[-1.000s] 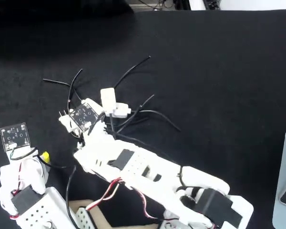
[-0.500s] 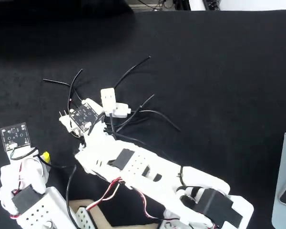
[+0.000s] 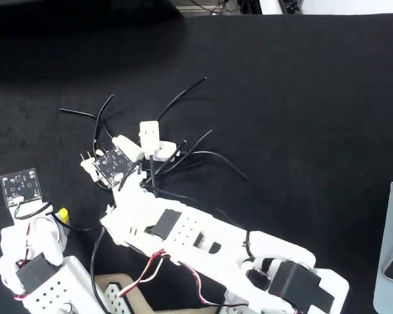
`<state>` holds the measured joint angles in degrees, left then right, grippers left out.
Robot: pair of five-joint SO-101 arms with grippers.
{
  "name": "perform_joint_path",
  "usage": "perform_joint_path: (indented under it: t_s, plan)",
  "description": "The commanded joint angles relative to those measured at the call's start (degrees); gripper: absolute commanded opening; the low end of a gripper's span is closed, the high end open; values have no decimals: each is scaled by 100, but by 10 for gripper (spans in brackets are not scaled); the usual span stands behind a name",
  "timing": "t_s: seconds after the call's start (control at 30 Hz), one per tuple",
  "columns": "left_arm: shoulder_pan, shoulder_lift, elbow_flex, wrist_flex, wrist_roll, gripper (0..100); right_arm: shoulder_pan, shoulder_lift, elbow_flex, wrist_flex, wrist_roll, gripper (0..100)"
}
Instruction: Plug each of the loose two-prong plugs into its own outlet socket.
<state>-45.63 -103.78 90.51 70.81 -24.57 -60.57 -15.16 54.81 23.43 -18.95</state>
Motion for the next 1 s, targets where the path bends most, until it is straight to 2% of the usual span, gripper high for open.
perform_joint_path:
  t_s: [0.0,0.2,0.4,0.73,0.97]
  plan:
    - [22,-53,-31,-88,26,289,141,92,145,158,651,11]
    - [22,-53,31,-105,26,289,545,84,145,132,1662,11]
    - [22,-53,31,-105,26,289,888,75,154,-105,2163,11]
    - [22,-53,31,-105,26,289,501,40,453,-105,2259,11]
    - [22,-53,57,-105,26,289,501,40,435,9,2998,11]
